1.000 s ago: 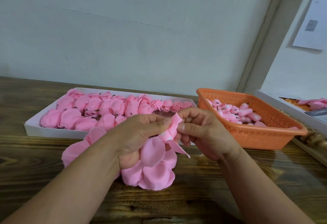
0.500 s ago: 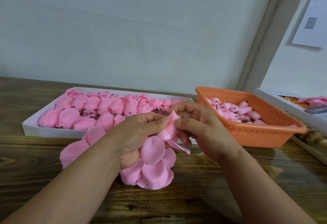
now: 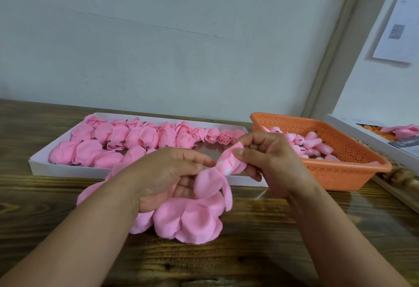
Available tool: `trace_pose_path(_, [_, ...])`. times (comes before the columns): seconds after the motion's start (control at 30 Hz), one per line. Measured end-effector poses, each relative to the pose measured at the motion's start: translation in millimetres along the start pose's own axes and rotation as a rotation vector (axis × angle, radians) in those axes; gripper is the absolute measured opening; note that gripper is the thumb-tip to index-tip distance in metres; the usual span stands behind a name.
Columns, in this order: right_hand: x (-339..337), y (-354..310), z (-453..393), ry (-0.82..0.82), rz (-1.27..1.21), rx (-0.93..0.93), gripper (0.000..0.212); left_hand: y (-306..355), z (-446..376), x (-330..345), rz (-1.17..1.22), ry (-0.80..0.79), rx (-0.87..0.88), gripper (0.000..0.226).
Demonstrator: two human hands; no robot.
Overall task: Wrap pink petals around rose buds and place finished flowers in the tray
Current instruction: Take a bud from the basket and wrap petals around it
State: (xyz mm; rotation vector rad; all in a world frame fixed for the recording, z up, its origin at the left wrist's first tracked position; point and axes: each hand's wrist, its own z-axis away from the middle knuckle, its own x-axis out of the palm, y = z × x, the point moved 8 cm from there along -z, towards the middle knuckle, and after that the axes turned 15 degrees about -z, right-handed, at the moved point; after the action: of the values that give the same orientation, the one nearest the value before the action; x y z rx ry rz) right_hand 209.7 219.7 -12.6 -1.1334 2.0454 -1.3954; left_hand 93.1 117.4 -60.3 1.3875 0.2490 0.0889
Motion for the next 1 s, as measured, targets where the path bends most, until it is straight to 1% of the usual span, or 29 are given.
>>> trace_pose_path(0.1, [-3,-2,0,0.009,0.033,-0.011,0.008,0,0,4,0.039,-0.051,0.009,0.022])
trace_pose_path(0.23, [-6,-6,1,0.022,0.061,-0.028,0.002,3,-1,3,-0.005,-0.038,0.047,0.021])
trace_pose_path(0.3, [-6,-7,2,0.029,0.061,-0.028,0.006,7,1,6,0.023,-0.057,0.096,0.019])
trace_pose_path(0.37, [-5,-6,2,0.033,0.065,-0.020,0.006,11,2,9,0.057,-0.075,0.142,0.028])
trace_pose_path(0.43, [-3,-4,1,0.031,0.071,-0.006,0.005,13,1,10,0.038,-0.059,0.177,0.039])
trace_pose_path(0.47, [-2,-3,1,0.037,0.072,-0.003,0.011,14,1,9,0.017,-0.042,0.189,0.042])
trace_pose_path(0.53, [-1,-3,1,0.048,0.076,0.003,0.019,15,0,8,-0.022,0.000,0.206,0.043])
trace_pose_path(0.67, [4,1,2,0.046,0.116,0.039,0.018,15,-1,1,-0.073,0.119,0.214,0.032])
trace_pose_path(0.77, [7,2,3,0.050,0.108,0.065,0.017,14,-2,-2,-0.109,0.178,0.214,0.023])
trace_pose_path(0.83, [9,3,4,0.052,0.099,0.083,0.017,16,-1,-5,-0.188,0.248,0.238,0.021])
trace_pose_path(0.9, [9,4,4,0.066,0.095,0.096,0.020,21,2,-9,-0.326,0.373,0.303,0.019])
trace_pose_path(1.0, [7,6,4,0.099,0.098,0.106,0.022,35,12,-8,-0.516,0.535,0.472,0.020])
